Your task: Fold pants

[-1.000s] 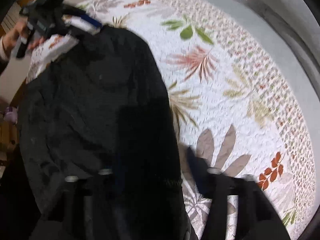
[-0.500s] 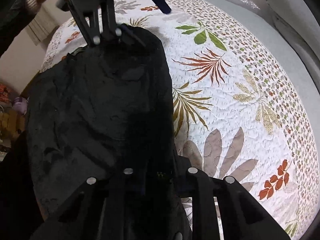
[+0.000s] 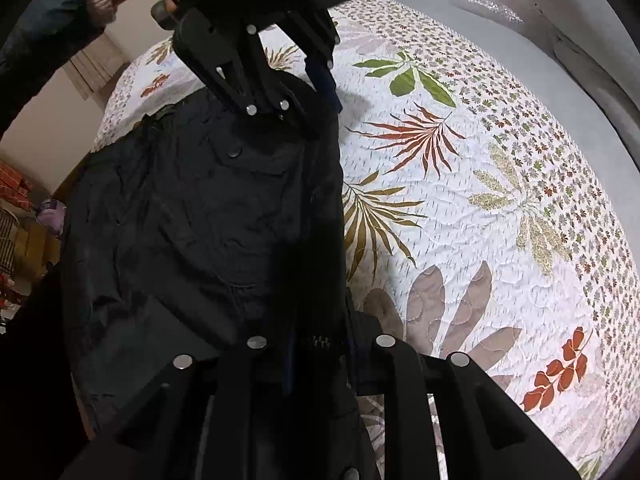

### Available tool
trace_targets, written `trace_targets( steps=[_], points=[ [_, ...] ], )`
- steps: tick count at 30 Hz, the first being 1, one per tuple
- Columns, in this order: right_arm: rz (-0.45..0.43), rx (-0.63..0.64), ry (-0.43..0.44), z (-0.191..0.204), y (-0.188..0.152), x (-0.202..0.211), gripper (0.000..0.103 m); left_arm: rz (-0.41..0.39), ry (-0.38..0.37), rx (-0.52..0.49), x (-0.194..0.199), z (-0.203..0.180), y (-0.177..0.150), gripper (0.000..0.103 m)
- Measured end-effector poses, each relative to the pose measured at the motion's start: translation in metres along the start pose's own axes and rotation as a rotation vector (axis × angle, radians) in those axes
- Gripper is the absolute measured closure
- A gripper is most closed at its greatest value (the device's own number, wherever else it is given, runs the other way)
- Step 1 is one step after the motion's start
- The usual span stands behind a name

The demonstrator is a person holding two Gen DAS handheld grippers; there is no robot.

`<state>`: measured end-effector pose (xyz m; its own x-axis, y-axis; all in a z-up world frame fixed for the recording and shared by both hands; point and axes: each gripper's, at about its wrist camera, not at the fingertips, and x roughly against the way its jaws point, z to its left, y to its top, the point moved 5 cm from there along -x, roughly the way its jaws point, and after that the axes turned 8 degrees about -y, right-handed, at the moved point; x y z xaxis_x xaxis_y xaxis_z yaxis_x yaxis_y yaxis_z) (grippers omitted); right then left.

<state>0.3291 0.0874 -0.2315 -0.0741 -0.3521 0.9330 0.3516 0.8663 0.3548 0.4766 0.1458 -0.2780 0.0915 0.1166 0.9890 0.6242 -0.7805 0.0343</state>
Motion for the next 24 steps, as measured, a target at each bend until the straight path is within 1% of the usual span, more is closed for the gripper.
trace_targets(
  steps=[2,3,5,7,9,16,18,19,21,24],
  points=[
    [-0.008,0.007,-0.005,0.002,-0.001,0.002,0.085,0.002,-0.046,0.016,-0.006,-0.001,-0.002,0.082],
    [-0.014,0.011,-0.01,0.002,-0.001,0.004,0.085,0.002,-0.06,0.021,-0.009,-0.003,-0.004,0.083],
    [-0.024,0.009,-0.011,0.003,-0.002,0.007,0.086,0.001,-0.064,0.008,-0.01,-0.006,-0.009,0.09],
    [-0.042,0.01,-0.02,0.006,-0.003,0.013,0.088,-0.011,-0.07,0.01,-0.008,-0.01,-0.014,0.093],
    [-0.06,0.018,-0.024,0.01,-0.004,0.02,0.088,-0.033,-0.068,0.013,0.002,-0.012,-0.018,0.094],
    [-0.145,0.054,-0.041,0.044,-0.009,0.061,0.09,-0.12,0.02,-0.019,0.039,-0.038,-0.044,0.094],
    [-0.175,0.077,-0.047,0.061,-0.012,0.077,0.09,-0.158,0.056,-0.025,0.056,-0.056,-0.055,0.094],
    [-0.185,0.087,-0.049,0.07,-0.015,0.083,0.09,-0.173,0.07,-0.036,0.064,-0.067,-0.052,0.094],
    [-0.214,0.114,-0.046,0.094,-0.022,0.1,0.09,-0.221,0.102,-0.041,0.083,-0.091,-0.064,0.094],
    [-0.246,0.149,-0.039,0.131,-0.031,0.119,0.09,-0.267,0.146,-0.032,0.105,-0.12,-0.08,0.094]
  ],
)
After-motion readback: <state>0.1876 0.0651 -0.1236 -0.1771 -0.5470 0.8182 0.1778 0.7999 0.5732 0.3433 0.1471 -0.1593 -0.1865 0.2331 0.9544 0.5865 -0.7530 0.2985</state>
